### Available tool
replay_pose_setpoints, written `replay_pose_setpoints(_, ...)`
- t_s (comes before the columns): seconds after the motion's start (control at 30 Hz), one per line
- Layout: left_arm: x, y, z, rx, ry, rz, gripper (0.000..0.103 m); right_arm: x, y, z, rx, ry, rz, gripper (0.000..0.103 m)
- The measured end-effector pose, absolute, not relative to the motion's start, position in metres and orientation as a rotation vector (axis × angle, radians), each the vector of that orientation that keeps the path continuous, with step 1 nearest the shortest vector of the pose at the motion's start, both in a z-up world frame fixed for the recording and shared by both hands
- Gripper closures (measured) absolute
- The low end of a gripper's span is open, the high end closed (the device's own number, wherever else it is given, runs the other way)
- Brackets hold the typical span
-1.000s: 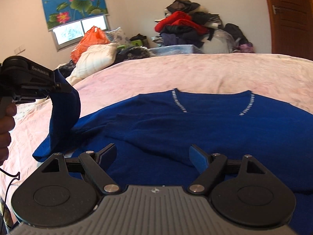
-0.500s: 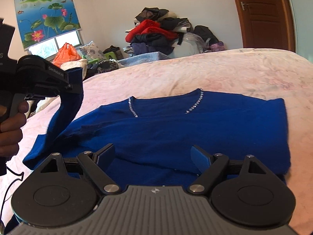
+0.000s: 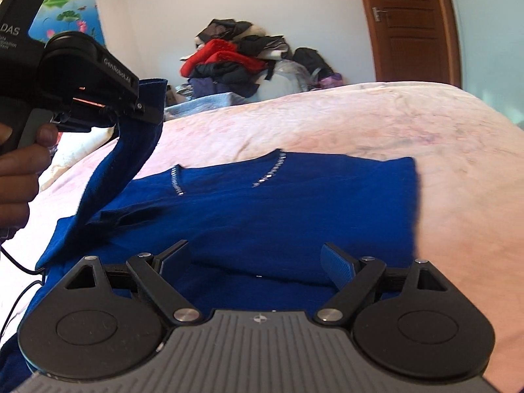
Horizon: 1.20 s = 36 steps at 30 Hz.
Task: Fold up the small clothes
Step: 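Carry the held sleeve across the sweater body with the left gripper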
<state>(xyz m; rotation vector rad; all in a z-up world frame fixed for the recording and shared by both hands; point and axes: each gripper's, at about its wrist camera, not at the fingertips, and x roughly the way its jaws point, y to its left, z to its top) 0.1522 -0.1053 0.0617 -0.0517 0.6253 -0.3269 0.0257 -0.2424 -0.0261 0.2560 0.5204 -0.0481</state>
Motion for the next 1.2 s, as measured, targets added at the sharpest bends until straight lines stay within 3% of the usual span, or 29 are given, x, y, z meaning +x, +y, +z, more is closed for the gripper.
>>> replay_pose_setpoints(0.47, 0.144, -0.182, 0.038, 0.049, 0.691, -0.539, 0.097, 0.005, -0.271, -0.032, 0.277, 0.516, -0.125, 0.014)
replay_pose_setpoints(1.2, 0.143, -0.209, -0.006, 0.147, 0.823, -0.573, 0.095, -0.01, -0.288, -0.044, 0.276, 0.539, -0.185, 0.013)
